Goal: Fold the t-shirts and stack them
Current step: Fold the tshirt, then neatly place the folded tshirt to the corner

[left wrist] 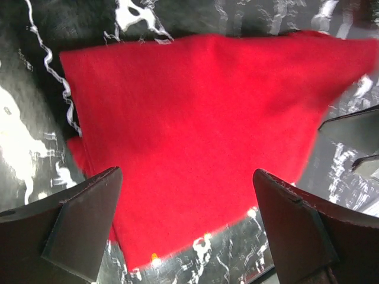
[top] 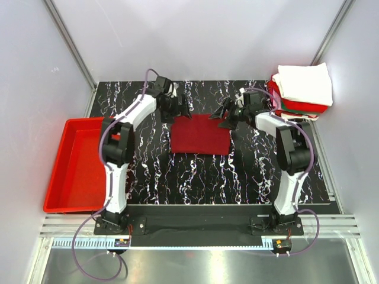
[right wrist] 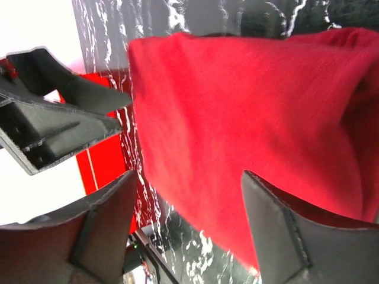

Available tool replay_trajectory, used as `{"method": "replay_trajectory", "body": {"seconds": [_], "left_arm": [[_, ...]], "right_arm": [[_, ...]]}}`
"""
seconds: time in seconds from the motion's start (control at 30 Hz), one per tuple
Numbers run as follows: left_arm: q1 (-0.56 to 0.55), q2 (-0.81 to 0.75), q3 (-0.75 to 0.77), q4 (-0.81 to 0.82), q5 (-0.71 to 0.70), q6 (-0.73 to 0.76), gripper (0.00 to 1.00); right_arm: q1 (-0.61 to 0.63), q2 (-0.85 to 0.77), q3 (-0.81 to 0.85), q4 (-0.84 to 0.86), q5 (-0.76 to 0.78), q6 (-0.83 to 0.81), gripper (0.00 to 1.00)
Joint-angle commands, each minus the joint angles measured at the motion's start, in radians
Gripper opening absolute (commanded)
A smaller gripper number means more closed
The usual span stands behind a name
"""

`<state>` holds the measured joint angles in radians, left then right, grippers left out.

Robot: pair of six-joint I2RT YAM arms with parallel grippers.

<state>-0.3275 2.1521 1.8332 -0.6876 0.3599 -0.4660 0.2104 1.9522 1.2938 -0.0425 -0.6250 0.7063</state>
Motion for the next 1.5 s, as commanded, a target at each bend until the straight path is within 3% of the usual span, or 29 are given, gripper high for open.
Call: {"method": "replay_trajectory", "body": {"seconds": [0.0,0.13,0.3,0.53,0.7,0.8,0.97,1.07,1.17,1.47], "left_arm": [[0.007,0.077,0.136,-0.010,0.019,0.033,0.99],[0.013,0.172,0.161,-0.033,-0.016,0.061,0.99],[0.042,0.192,-0.016,0.016,-0.018,0.059,0.99],[-0.028,0.010,-0.319,0.066,-0.053,0.061,0.99],[-0.048,-0.151,-0.440,0.097,-0.111,0.061,0.99],[-0.048,-0.181,-0.364,0.008,-0.174,0.096,0.99],[-0.048,-0.235,-0.224,-0.125,-0.240,0.130,0.99],[-0.048,-0.273,-0.187,-0.173,-0.262,0.145,0.99],[-0.048,-0.334,-0.202,-0.194,-0.282,0.161,0.99],[-0.050,-0.393,-0.405,-0.121,-0.305,0.156,0.99]], "right_arm": [[-0.002,0.103,0.018,0.229,-0.117,0.073,0.76],[-0.002,0.221,0.050,0.247,-0.125,0.119,0.66],[-0.002,0.217,-0.048,0.182,-0.012,0.108,0.65],[0.059,-0.013,-0.369,0.119,0.143,0.107,0.64],[0.175,-0.157,-0.372,-0.025,0.202,0.058,0.83],[0.175,-0.278,-0.268,-0.144,0.218,-0.013,0.93],[0.169,-0.452,-0.206,-0.324,0.350,-0.076,1.00],[0.135,-0.527,-0.281,-0.295,0.378,-0.079,1.00],[0.072,-0.524,-0.384,-0.188,0.306,-0.093,1.00],[-0.011,-0.297,-0.433,-0.013,0.217,-0.140,1.00]]}}
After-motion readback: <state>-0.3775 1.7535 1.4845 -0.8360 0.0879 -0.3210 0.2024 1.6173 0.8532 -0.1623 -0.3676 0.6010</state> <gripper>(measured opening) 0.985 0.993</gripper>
